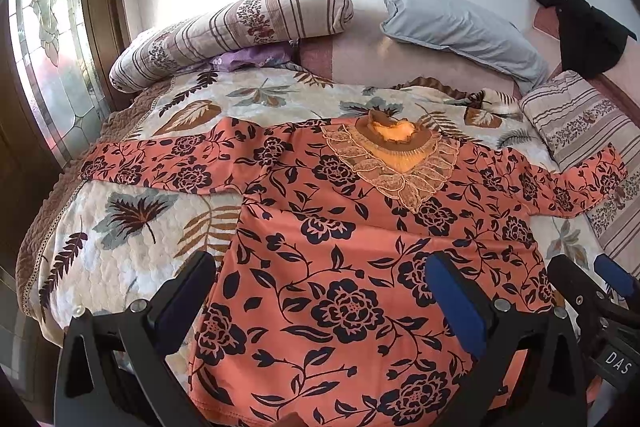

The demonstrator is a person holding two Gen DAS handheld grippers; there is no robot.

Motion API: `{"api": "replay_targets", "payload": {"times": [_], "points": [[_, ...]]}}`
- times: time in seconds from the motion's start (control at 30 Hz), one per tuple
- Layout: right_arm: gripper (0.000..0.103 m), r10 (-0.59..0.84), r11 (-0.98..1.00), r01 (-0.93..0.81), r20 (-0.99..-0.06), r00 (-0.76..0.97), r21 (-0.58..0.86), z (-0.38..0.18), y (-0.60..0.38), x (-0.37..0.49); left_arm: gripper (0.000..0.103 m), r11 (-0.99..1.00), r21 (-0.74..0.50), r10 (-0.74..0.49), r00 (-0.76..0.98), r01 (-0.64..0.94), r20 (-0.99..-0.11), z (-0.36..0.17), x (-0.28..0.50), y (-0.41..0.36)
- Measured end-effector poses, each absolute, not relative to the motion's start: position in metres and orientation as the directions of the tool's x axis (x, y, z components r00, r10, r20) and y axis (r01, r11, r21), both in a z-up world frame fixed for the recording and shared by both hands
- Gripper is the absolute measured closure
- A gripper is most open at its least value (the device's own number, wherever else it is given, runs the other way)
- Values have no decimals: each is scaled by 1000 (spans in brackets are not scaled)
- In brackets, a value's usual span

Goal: Fold small clothes

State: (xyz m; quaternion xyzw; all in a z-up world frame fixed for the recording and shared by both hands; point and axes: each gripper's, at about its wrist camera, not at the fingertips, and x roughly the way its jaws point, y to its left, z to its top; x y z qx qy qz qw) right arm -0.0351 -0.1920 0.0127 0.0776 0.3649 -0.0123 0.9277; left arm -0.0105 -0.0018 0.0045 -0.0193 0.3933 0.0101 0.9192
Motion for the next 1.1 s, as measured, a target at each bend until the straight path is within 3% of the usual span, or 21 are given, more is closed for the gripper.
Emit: {"api": "replay_targets", "payload": {"times": [1.1], "points": [[0,38,989,70,-670,742,134,14,-188,-30,0,999,-20,6,692,-29,-722,-1,-8,-3]]}}
